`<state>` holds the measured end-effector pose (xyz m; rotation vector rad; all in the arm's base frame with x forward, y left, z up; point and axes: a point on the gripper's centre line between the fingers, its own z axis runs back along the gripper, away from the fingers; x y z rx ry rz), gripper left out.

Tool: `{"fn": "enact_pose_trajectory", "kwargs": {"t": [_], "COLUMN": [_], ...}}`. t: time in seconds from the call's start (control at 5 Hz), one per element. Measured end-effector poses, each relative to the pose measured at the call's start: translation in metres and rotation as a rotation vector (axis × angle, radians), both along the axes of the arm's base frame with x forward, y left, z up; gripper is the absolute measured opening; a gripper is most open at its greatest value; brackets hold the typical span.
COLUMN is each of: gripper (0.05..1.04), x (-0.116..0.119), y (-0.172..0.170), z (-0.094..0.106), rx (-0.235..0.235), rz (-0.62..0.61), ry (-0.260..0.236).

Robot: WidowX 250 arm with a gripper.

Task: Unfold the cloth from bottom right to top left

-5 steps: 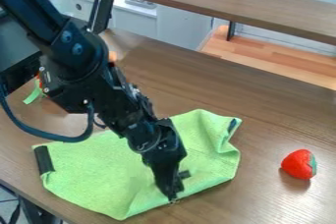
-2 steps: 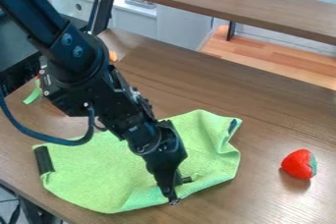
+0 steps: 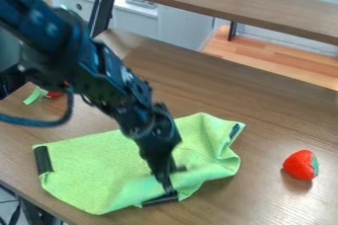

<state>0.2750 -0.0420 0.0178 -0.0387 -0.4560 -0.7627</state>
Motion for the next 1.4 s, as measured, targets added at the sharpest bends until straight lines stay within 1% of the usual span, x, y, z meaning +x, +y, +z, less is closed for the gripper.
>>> {"fn": "enact_pose_trajectory", "kwargs": {"t": [0.2, 0.4, 0.6, 0.8, 1.0, 1.2, 1.4], "gripper": [0.049, 0.049, 0.049, 0.049, 0.049, 0.049, 0.049], "x": [0.003, 0.012, 0.025, 0.045, 0.066, 0.081, 0.09], "y": [0.007, 0.019, 0.028, 0.043, 0.066, 0.085, 0.103], "z": [0.008, 0.015, 0.023, 0.019, 0.007, -0.002, -0.004], "rx": [0.002, 0.036, 0.058, 0.08, 0.087, 0.085, 0.073], "rz": [0.013, 0.065, 0.114, 0.176, 0.245, 0.291, 0.329], "ry": [-0.017, -0.032, -0.053, -0.017, 0.036, 0.074, 0.094]}}
